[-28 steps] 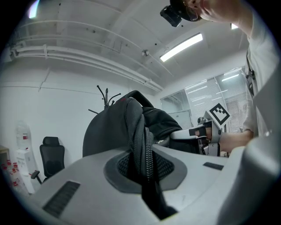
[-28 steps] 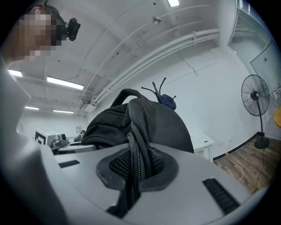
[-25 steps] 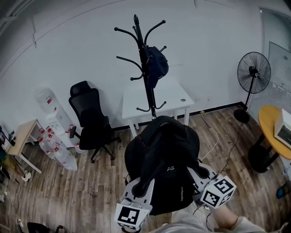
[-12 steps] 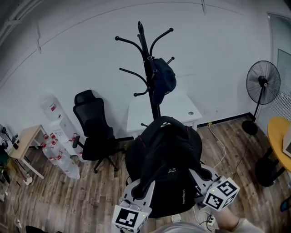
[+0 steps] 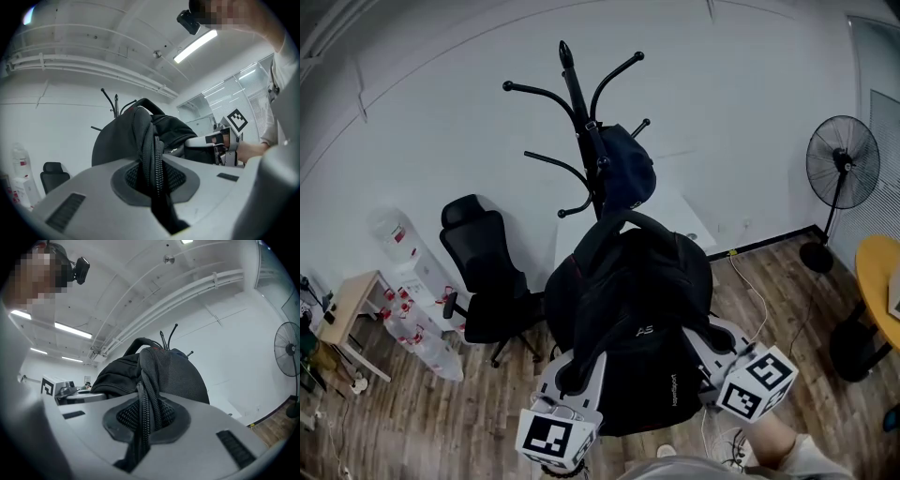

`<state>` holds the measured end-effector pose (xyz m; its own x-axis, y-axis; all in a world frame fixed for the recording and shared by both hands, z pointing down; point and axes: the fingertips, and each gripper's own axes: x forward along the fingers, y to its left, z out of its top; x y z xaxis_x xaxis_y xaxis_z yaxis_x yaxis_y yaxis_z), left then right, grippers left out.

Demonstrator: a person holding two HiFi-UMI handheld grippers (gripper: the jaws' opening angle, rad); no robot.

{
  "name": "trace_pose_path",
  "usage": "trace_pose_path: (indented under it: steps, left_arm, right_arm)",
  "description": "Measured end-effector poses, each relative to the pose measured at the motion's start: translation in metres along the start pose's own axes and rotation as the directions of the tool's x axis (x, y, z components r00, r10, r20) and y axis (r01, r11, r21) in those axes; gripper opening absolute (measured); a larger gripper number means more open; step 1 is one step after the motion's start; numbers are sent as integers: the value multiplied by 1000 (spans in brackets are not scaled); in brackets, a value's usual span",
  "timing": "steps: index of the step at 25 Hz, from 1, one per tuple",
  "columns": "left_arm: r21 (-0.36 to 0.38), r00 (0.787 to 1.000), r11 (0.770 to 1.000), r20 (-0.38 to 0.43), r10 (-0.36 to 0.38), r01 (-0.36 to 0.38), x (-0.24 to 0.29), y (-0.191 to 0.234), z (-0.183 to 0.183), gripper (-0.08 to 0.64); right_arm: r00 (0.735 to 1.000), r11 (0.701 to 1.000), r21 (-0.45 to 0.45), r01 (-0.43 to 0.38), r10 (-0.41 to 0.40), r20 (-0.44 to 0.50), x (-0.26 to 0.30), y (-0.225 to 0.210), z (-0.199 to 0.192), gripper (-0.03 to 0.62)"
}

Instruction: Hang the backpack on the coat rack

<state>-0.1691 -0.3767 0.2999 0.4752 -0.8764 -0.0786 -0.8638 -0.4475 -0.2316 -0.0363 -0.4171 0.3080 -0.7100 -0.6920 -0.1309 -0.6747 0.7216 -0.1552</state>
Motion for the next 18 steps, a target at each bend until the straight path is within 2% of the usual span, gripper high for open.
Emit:
trace_pose_path:
  steps: [11, 18]
  left_arm:
    - [-55, 996, 994, 21, 92, -91, 60, 50, 28, 32]
    - [-68, 993, 991, 23, 119, -117, 96, 79, 30, 32]
  right_arm:
    - [998, 998, 56, 23, -26, 49, 63, -43, 40, 31]
    - [996, 998, 48, 33, -37, 86, 99, -68, 54, 31]
